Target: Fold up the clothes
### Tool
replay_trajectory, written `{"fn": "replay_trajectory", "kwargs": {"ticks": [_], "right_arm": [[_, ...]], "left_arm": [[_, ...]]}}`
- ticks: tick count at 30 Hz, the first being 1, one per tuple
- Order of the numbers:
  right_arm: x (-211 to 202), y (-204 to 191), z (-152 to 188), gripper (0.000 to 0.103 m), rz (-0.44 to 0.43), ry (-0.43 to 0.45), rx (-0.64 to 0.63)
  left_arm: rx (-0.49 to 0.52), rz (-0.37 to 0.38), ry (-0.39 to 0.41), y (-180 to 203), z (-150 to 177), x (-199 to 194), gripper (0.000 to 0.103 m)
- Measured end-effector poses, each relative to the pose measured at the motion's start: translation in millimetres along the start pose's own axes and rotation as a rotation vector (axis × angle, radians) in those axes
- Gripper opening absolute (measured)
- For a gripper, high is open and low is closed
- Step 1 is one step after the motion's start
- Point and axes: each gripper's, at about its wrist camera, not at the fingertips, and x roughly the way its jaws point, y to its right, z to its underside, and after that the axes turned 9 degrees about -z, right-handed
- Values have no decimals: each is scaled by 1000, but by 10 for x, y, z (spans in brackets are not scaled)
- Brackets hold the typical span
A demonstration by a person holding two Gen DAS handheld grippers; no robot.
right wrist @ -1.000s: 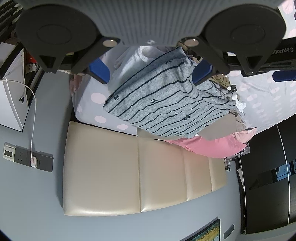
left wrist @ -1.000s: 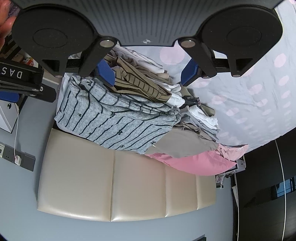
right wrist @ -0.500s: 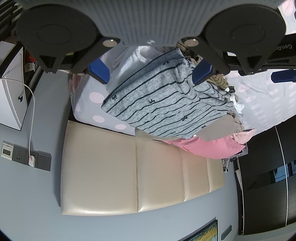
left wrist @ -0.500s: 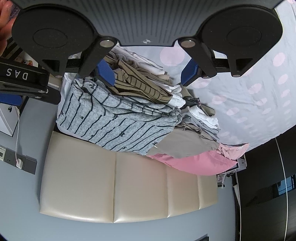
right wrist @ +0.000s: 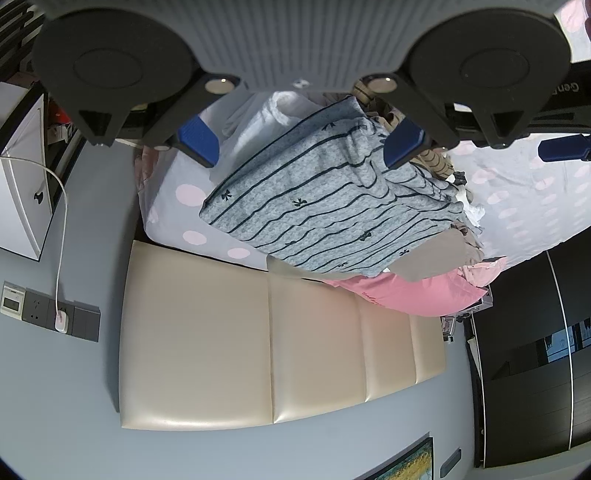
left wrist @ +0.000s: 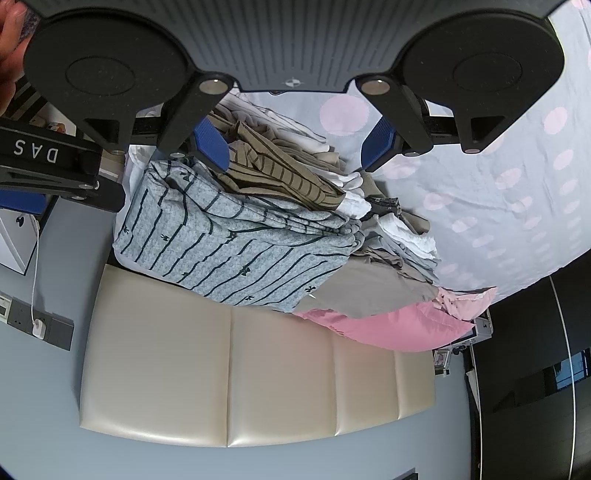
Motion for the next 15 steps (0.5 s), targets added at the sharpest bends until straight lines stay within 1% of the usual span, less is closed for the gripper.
{"fn": "replay_trajectory", "kwargs": {"ticks": [15], "right_arm": [[2,6,-2,97,-5,-1,3]], "left_arm": [[7,-1,-5,19,11,-18,78]]}}
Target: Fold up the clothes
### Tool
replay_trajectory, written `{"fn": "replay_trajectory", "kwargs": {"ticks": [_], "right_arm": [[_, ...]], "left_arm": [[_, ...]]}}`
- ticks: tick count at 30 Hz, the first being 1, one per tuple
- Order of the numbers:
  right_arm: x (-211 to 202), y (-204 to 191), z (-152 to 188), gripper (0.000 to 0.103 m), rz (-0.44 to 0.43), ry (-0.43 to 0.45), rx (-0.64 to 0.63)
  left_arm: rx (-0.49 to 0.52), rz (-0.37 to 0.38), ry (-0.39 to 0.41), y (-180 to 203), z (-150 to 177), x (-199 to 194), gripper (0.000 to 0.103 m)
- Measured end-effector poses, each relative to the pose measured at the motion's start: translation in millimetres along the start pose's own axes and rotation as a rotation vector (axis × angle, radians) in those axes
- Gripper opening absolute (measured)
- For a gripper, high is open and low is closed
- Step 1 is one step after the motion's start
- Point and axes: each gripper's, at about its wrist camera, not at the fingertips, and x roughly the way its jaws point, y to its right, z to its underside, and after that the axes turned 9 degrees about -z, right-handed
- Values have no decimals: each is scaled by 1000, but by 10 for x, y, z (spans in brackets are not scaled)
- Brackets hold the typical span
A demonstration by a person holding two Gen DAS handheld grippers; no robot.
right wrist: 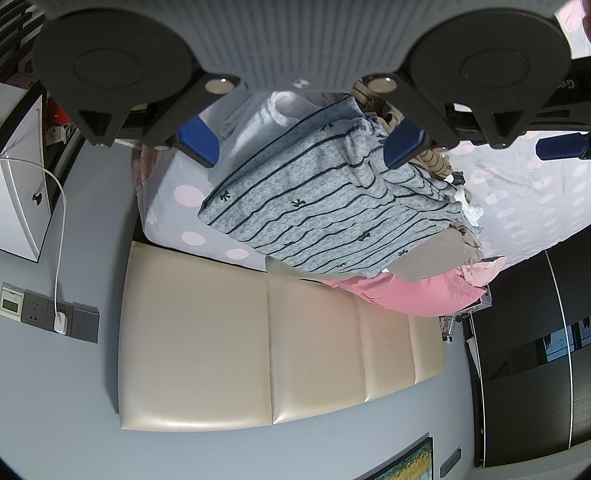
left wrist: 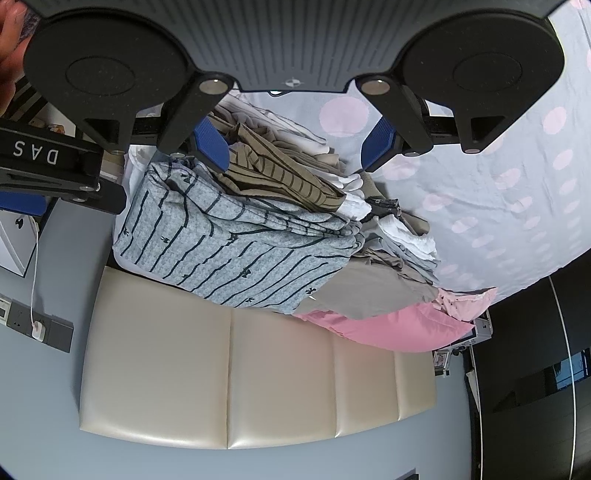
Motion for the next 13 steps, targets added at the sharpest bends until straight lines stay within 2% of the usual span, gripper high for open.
{"fn": "replay_trajectory", "kwargs": {"ticks": [13], "right_arm": [[12,8,0,97,-4,-2,4]], "left_arm": [[6,1,1,3,5,-21,78]]}}
